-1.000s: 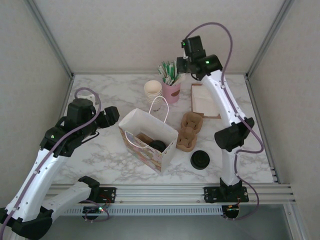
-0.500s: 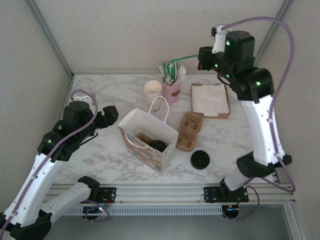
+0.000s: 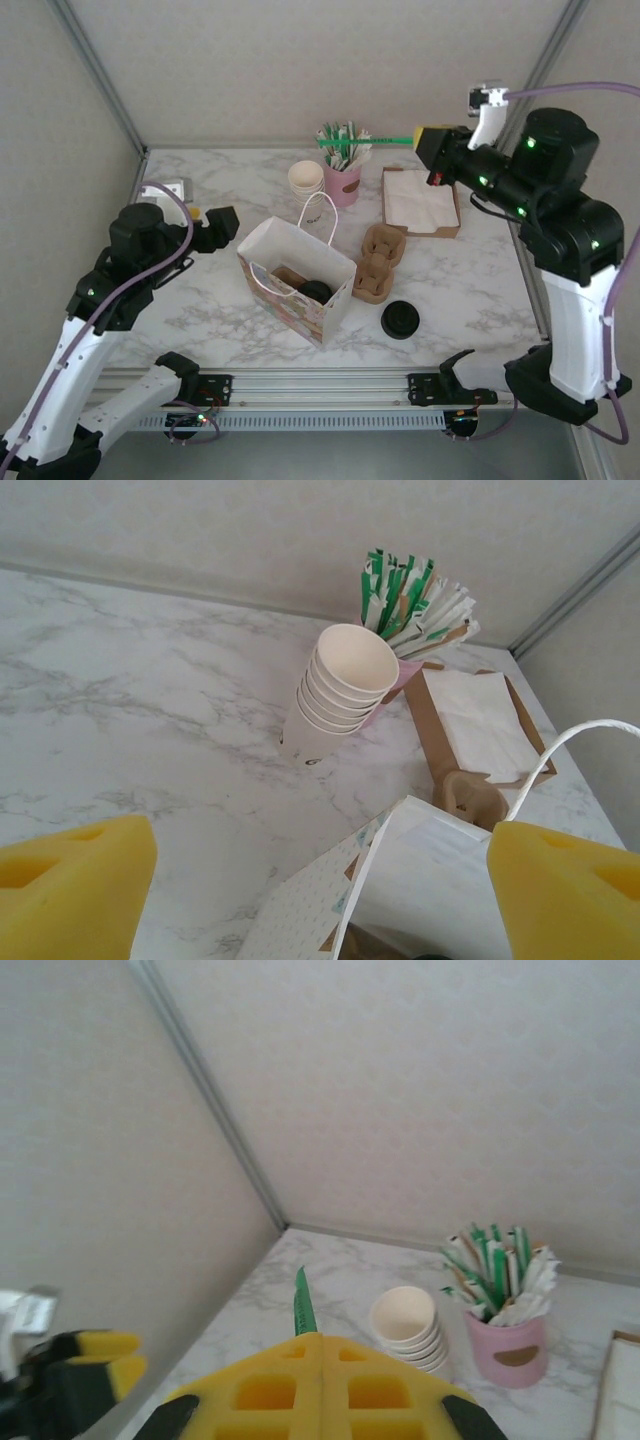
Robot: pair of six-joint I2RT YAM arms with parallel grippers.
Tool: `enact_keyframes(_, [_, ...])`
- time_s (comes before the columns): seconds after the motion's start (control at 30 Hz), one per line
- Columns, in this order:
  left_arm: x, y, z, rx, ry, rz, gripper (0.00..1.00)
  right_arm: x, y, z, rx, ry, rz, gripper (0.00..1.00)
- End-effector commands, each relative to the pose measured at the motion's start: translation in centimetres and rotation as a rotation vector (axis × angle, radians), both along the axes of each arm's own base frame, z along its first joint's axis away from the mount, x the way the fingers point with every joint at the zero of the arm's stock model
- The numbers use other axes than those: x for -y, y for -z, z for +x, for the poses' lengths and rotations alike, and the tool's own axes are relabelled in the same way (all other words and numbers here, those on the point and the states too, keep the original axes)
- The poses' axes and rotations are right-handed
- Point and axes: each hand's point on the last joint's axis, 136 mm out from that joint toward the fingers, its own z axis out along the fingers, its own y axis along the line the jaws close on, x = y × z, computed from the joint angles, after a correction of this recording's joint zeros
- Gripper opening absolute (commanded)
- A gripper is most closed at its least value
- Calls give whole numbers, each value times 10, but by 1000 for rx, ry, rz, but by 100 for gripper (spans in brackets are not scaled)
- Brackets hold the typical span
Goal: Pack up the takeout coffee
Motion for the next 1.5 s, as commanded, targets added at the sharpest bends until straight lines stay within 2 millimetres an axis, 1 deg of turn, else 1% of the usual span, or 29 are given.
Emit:
enact_keyframes(0.0, [8,4,3,-26,14,-29,86,-11,8,-21,-55,-98,22,0])
enact_keyframes(0.2, [0,14,4,-82,-60,-71,86,-24,26,-42,-114,-199,8,0])
enact_keyframes(0.3, [-2,16,3,-92,-77,-97,86,-33,41,-45,-158,-229,-28,0])
enact_keyframes(0.5, [-8,20,1,-109,-122,-120,86,-48,74,-44,-211,-235,-142,0])
enact_keyframes(0.53, [-9,21,1,-109,-127,-121,85,-55,81,-48,-221,-258,-163,0])
enact_keyframes(0.67, [-12,26,-3,-111,-133,-121,86,-74,106,-50,-247,-287,-267,0])
enact_keyframes(0.87, [-17,35,-10,-125,-140,-110,86,-99,137,-46,-273,-309,-397,0])
enact_keyframes(1.1, [-14,45,-14,-155,-124,-114,86,-129,167,-37,-289,-338,-499,0])
enact_keyframes(1.23, [-15,52,-16,-160,-122,-112,86,-143,188,-27,-312,-340,-528,0])
enact_keyframes(1.47, [-15,58,-18,-169,-122,-109,86,-169,221,-21,-376,-379,-569,0])
